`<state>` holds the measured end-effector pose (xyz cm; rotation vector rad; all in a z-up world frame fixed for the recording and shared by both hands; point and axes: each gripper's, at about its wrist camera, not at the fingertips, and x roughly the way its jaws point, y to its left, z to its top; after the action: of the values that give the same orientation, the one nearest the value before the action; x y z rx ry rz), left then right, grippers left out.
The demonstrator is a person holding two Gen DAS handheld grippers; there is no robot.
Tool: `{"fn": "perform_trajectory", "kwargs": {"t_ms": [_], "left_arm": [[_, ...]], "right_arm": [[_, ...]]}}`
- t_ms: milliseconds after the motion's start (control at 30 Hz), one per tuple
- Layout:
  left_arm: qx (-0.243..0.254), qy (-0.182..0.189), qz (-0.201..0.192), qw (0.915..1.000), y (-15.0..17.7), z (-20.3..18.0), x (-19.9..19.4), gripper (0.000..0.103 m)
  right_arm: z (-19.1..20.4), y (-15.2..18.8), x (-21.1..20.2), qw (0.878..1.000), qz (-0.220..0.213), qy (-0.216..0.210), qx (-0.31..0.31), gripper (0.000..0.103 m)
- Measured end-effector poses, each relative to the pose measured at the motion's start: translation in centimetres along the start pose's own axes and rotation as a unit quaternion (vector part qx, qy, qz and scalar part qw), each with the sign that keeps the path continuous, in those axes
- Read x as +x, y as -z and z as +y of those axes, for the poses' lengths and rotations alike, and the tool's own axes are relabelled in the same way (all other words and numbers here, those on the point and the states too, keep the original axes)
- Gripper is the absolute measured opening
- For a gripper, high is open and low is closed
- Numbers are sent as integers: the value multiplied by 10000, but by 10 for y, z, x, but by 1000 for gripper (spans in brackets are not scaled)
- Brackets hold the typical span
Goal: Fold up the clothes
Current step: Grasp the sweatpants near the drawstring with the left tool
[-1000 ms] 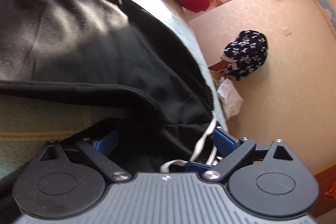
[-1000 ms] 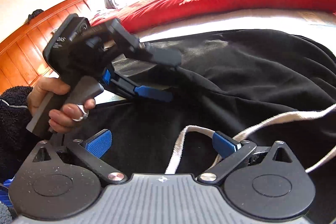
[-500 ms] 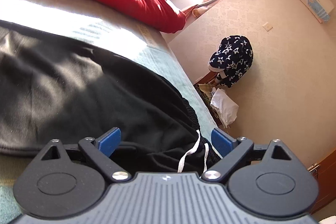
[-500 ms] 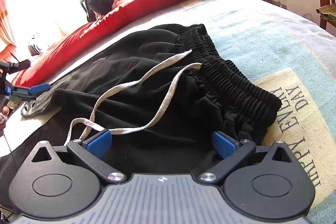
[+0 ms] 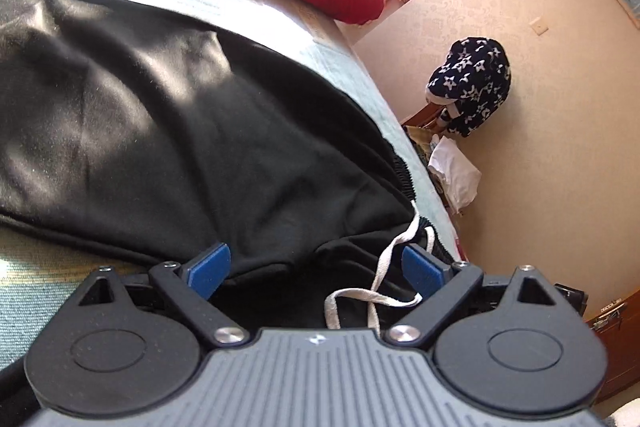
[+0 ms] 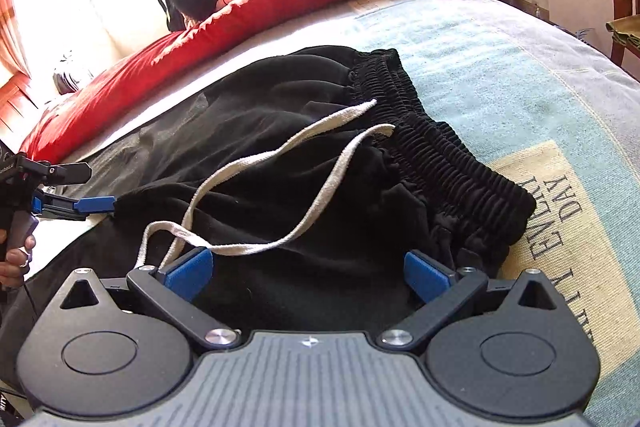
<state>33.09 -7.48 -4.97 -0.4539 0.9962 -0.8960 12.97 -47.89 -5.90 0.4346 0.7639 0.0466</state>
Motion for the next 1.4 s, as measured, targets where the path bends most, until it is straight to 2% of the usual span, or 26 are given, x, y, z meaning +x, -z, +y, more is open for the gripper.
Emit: {"fn": "perform_trajectory", "kwargs": {"t_ms": [133, 200, 233, 267, 300, 367, 400, 533, 633, 667, 700, 767, 867, 933, 1100, 1267, 1333, 1400], "left_arm": [[338, 269, 240, 9988, 12, -26, -4, 93], [657, 248, 441, 9966, 27, -41, -2, 92], [974, 157, 504, 9938, 38, -50, -2, 91], [1371, -11, 557, 9890, 50, -58, 1, 83], [1750, -166, 651, 9823, 61, -66, 2, 62], [2497, -476, 836, 9635, 83, -81, 4, 44], [2852, -623, 926, 9519, 94, -88, 5, 43], [3349, -676, 1224, 9318, 111, -95, 4, 42], [3691, -779, 1357, 9161, 121, -97, 8, 21], [3792, -798, 1400, 9112, 124, -98, 10, 11], [3853, -760, 1382, 9092, 125, -97, 9, 5], [3857, -769, 1387, 9089, 125, -96, 7, 2], [3848, -1023, 1342, 9075, 125, -93, -4, 1], [3726, -1252, 1324, 9099, 122, -86, -15, 0], [3193, -1573, 1126, 9277, 122, -71, -53, 0], [2645, -1886, 923, 9413, 122, -56, -92, 5], [2425, -2006, 839, 9455, 121, -51, -107, 12], [2315, -1997, 729, 9493, 122, -48, -112, 34]], "right_arm": [[11, -4, -3, 9990, -19, -441, 17, 103], [16, -4, -1, 9988, 9, -498, -21, 103], [18, -3, 1, 9990, 40, -446, -50, 103], [19, -2, 3, 9991, 74, -403, -66, 103], [20, -1, 5, 9993, 107, -361, -82, 103], [20, 3, 7, 9992, 147, -354, -76, 103], [20, 4, 8, 9993, 164, -345, -51, 103], [19, 10, 11, 9993, 195, -320, 21, 103], [20, 12, 12, 9994, 196, -287, 11, 103], [21, 12, 12, 9995, 194, -264, -4, 103], [22, 12, 11, 9995, 193, -256, -16, 103], [24, 13, 9, 9994, 184, -279, -29, 103], [27, 15, 5, 9994, 137, -308, -27, 103], [28, 15, 2, 9994, 110, -329, -3, 103], [34, 13, -1, 9994, 69, -352, -37, 103], [42, 7, 0, 9988, 25, -479, -64, 103], [47, 3, 3, 9982, 30, -591, -67, 103], [53, 0, 7, 9976, 49, -686, -112, 103]]}}
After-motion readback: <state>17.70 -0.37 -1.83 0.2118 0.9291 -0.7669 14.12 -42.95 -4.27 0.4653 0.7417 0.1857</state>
